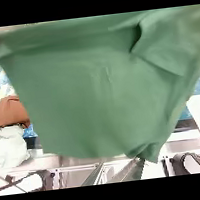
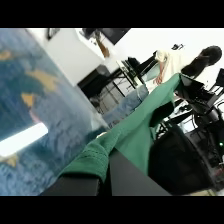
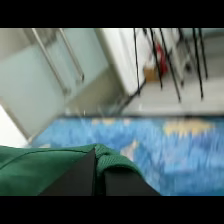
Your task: Fold the shirts.
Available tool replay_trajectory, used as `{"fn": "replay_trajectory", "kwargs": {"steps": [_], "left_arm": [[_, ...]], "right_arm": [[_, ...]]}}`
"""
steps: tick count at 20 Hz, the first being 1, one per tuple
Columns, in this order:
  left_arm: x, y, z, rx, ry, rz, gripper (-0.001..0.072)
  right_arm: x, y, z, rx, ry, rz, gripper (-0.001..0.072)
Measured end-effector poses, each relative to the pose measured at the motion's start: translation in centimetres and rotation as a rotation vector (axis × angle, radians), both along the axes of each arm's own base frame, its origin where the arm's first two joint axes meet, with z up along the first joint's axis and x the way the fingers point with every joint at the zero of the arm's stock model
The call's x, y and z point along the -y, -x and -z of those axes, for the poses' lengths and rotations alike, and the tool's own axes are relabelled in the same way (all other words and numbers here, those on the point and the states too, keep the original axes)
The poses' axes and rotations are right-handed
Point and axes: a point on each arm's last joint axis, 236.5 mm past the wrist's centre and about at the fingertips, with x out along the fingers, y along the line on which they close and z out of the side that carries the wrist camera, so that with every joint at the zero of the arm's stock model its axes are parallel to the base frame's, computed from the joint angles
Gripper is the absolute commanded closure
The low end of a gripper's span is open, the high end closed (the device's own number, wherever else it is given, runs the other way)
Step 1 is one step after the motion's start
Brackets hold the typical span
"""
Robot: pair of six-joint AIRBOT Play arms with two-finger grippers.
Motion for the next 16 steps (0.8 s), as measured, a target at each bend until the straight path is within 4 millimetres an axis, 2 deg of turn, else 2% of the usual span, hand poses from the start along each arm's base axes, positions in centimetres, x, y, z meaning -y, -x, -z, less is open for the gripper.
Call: {"fn": "replay_trajectory", "kwargs": {"steps": [2, 5, 8, 11, 13, 16], "left_arm": [[0.7, -3.8, 5.9, -0.116, -0.023, 0.022, 0.0675], [1.0, -8.3, 13.5, -0.256, -0.052, 0.05, 0.0675], [0.4, -12.1, 20.1, -0.376, -0.086, 0.041, 0.0675], [-0.1, -14.5, 25.6, -0.468, -0.142, 0.019, 0.0675], [-0.4, -15.5, 28.0, -0.505, -0.163, -0.006, 0.0674], [-0.9, -16.6, 30.7, -0.548, -0.173, -0.058, 0.0672]], "right_arm": [[-0.4, -4.5, 6.1, -0.142, -0.017, -0.016, 0.0688], [-0.7, -10.1, 15.2, -0.313, -0.03, 0.008, 0.0688], [-0.4, -13.5, 23.2, -0.443, -0.045, 0.05, 0.0688], [0.0, -15.5, 28.4, -0.501, -0.079, 0.079, 0.0688], [0.2, -16.4, 30.7, -0.524, -0.101, 0.095, 0.0688], [0.3, -16.8, 33.5, -0.56, -0.107, 0.103, 0.0688]]}}
